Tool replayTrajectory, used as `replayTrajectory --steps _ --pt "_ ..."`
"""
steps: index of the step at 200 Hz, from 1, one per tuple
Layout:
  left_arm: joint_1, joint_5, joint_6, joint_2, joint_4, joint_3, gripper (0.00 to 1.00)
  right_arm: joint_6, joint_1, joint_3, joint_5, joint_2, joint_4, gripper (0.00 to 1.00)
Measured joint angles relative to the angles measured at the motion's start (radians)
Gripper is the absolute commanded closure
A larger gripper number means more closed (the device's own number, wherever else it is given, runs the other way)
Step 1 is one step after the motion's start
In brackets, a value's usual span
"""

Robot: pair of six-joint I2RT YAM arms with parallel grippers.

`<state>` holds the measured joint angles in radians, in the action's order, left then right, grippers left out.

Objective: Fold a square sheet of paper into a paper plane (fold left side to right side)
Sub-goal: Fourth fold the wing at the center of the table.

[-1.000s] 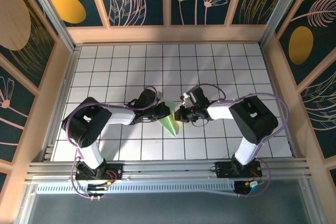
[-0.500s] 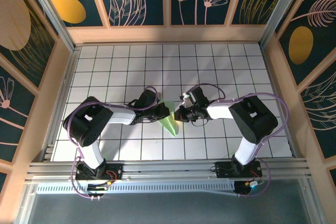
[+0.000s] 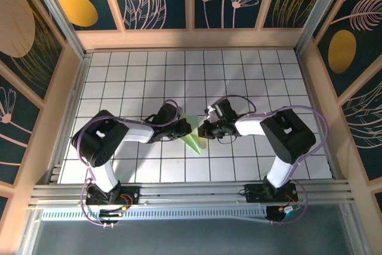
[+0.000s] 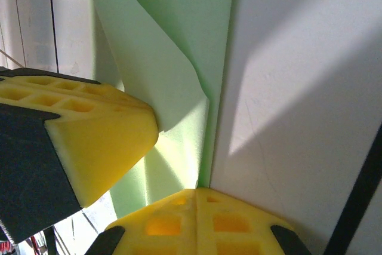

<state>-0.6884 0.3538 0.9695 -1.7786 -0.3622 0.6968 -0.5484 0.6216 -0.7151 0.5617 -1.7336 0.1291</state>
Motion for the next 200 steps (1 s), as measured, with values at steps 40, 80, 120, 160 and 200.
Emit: replayTrajectory --steps 40,80,120,160,200 --pt "0.0 0.0 0.0 0.0 -0.019 -0.01 0.99 0.0 0.0 -0.007 0.0 0.001 -0.013 1.0" --pt "0.0 0.001 0.001 0.0 -0.031 -0.016 1.0 -0.002 0.005 -0.019 0.006 0.019 -0.04 0.86" --pt "0.0 0.0 0.001 0.0 -0.033 -0.018 1.0 0.017 -0.006 -0.031 0.003 0.136 -0.108 0.71" --pt "0.0 0.0 0.001 0.0 -0.035 -0.018 1.0 0.045 -0.029 -0.018 0.016 0.248 -0.137 0.86" --pt "0.0 0.0 0.001 0.001 -0.035 -0.018 1.0 0.04 0.023 0.032 0.094 0.226 -0.113 1.0"
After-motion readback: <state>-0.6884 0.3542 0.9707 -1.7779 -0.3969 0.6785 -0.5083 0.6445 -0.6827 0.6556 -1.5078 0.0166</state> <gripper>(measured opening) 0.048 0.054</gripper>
